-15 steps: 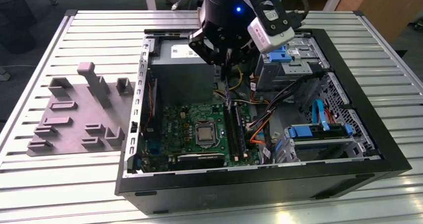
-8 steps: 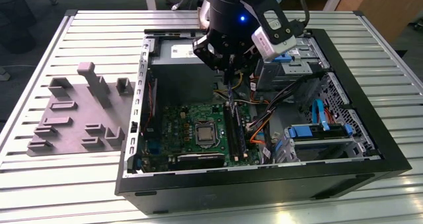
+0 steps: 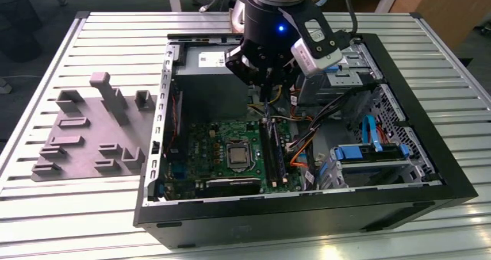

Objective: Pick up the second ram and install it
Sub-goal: 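Insert the second ram into the second slot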

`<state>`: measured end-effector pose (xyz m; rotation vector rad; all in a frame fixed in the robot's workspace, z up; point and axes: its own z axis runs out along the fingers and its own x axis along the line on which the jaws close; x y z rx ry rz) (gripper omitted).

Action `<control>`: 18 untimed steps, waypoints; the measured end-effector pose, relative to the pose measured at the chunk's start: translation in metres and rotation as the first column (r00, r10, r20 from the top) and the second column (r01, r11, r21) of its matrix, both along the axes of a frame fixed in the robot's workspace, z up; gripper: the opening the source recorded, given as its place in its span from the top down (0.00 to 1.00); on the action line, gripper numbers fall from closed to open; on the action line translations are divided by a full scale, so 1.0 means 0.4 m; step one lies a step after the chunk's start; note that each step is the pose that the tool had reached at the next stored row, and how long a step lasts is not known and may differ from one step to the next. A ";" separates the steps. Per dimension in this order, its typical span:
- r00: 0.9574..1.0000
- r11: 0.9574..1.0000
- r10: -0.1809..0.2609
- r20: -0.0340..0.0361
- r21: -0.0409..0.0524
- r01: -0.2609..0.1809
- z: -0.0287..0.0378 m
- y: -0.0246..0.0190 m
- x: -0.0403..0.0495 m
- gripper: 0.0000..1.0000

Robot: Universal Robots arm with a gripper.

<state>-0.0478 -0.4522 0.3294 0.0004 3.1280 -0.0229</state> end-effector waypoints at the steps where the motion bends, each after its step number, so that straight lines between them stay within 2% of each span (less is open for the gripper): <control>1: 1.000 1.000 0.000 0.000 0.000 0.000 0.000 0.000 0.000 0.86; 6: 1.000 1.000 0.014 0.000 0.001 -0.014 -0.006 0.000 0.006 0.86; 7: 0.999 0.999 0.036 -0.001 0.000 -0.036 -0.013 0.000 0.010 0.86; 13: 0.999 0.999 0.036 -0.001 0.000 -0.036 -0.040 0.000 0.018 0.86; 18: 0.999 0.999 0.036 -0.001 0.000 -0.036 -0.044 0.000 0.018 0.86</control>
